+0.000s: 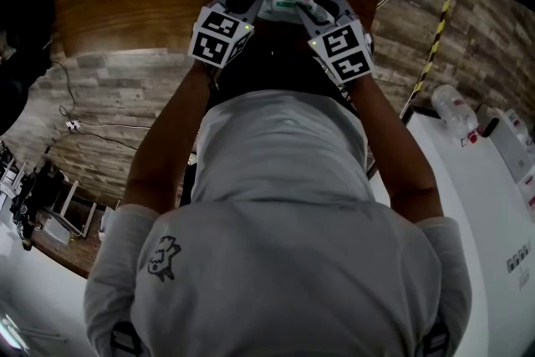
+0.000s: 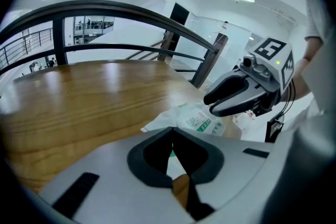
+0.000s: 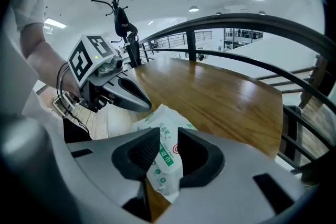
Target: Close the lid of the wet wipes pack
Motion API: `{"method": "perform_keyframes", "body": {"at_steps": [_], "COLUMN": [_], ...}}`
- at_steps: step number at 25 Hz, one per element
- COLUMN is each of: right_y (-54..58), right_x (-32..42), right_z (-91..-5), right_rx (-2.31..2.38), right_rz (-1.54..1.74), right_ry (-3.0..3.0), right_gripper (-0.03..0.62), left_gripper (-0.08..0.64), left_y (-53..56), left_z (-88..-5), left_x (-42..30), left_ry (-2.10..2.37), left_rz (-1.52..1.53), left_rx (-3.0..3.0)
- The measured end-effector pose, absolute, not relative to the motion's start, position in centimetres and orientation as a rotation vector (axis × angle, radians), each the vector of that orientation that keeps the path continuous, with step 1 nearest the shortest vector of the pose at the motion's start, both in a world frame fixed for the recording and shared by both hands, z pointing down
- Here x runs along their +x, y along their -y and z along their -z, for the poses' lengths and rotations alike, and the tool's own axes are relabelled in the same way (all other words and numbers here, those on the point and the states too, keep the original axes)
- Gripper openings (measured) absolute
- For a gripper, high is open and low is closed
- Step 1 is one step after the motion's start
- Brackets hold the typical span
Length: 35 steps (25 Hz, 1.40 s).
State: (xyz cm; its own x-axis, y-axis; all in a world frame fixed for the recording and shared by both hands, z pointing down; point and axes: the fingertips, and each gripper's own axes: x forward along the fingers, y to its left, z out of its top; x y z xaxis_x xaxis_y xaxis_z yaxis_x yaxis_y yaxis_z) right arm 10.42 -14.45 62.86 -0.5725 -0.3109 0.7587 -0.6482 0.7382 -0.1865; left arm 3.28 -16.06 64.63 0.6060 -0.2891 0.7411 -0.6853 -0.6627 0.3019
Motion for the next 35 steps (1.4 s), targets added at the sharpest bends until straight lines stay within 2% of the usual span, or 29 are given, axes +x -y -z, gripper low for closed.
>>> {"method": "perform_keyframes", "body": {"at_steps": [3,11,26,35], "right_y": [15.0,17.2,17.8,17.2], "right_x": [11.0,13.1,16.8,19.1], "right_z": [-60.9,-54.3,-40.0,-36.5], "right_rx": [0.741,0.814,0.982,1.078], "right_rz": [-0.564,-0.462,-0.275,-0.296], "right_ry": [2.232,2.341,2.579,2.663], "right_gripper": [0.085,0.041,0.035,0.035], "left_gripper": [0.012,0.012,0.012,0.012], "left_y": [16.9,20.0,19.7,17.6], "left_z": [-62.8,-56.1,-40.7,-36.8], "left_x": [3.6,4.0,7.7,7.3], "left_ry": [0.794,0.921,1.091,1.127], "left_rz": [-0.898,-0.874,-0.624,-0.563], "left_rx": [2.288,2.387,2.616,2.655]}}
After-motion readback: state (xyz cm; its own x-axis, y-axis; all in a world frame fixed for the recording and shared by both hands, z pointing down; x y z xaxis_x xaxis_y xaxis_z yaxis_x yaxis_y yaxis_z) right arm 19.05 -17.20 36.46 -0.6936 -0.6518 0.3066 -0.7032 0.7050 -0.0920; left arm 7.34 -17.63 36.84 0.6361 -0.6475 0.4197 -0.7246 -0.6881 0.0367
